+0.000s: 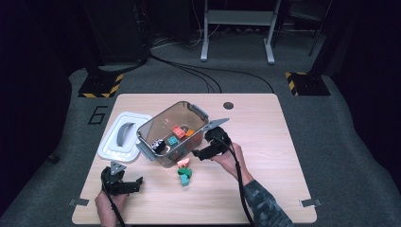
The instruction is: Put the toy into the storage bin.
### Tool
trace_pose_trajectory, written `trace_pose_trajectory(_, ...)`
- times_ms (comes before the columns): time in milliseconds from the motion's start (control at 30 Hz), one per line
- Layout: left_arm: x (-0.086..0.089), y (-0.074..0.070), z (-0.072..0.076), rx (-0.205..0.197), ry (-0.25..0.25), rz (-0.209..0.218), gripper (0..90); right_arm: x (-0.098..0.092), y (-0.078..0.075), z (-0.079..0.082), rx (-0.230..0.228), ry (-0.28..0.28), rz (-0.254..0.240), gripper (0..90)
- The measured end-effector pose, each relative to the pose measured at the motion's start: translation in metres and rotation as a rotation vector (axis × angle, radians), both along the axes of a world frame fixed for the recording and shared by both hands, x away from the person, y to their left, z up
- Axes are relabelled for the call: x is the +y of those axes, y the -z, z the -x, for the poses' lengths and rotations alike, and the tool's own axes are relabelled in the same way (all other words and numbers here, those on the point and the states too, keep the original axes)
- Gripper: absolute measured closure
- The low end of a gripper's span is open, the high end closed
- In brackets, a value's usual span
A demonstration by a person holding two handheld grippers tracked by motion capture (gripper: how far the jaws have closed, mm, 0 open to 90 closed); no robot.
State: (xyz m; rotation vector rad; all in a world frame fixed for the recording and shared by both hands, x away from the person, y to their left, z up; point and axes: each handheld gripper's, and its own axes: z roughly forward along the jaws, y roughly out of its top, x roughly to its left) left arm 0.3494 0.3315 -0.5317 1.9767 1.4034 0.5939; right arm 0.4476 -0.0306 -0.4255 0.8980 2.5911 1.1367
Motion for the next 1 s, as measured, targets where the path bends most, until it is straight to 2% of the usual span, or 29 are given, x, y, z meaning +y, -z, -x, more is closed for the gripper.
trace_pose_trajectory(133,0.0,0.0,0.0,0.0,0.0,0.0,0.0,0.004,0.019,0.011,0.011,-0.024,-0.002,14.8)
trace_pose_trajectory(167,0.0,0.0,0.0,0.0,0.0,-0.001,0.0,0.007,0.025,0.015,0.019,-0.032,-0.001,19.1)
trace_pose_trajectory(267,0.0,0.0,0.0,0.0,0.0,0.0,0.0,0.012,0.035,0.02,0.023,-0.052,-0.004,27.7)
trace_pose_trajectory(300,0.0,0.0,0.0,0.0,0.0,0.0,0.0,0.012,0.035,0.02,0.023,-0.052,-0.004,27.7)
trace_pose_trajectory(367,0.0,0.0,0.0,0.0,0.0,-0.001,0.0,0.02,0.044,0.026,0.041,-0.081,-0.007,38.1)
trace_pose_trajectory(467,0.0,0.0,0.0,0.0,0.001,-0.001,0.0,0.027,0.049,0.028,0.05,-0.122,0.003,45.7)
trace_pose_trajectory(600,0.0,0.0,0.0,0.0,0.0,0.0,0.0,0.037,0.054,0.03,0.06,-0.145,0.02,52.9)
trace_pose_trajectory(800,0.0,0.0,0.0,0.0,0.0,-0.001,0.0,0.044,0.059,0.029,0.084,-0.16,0.045,63.2)
trace_pose_trajectory(1000,0.0,-0.001,0.0,0.006,0.002,-0.004,0.0,0.041,0.061,0.027,0.106,-0.16,0.052,70.3)
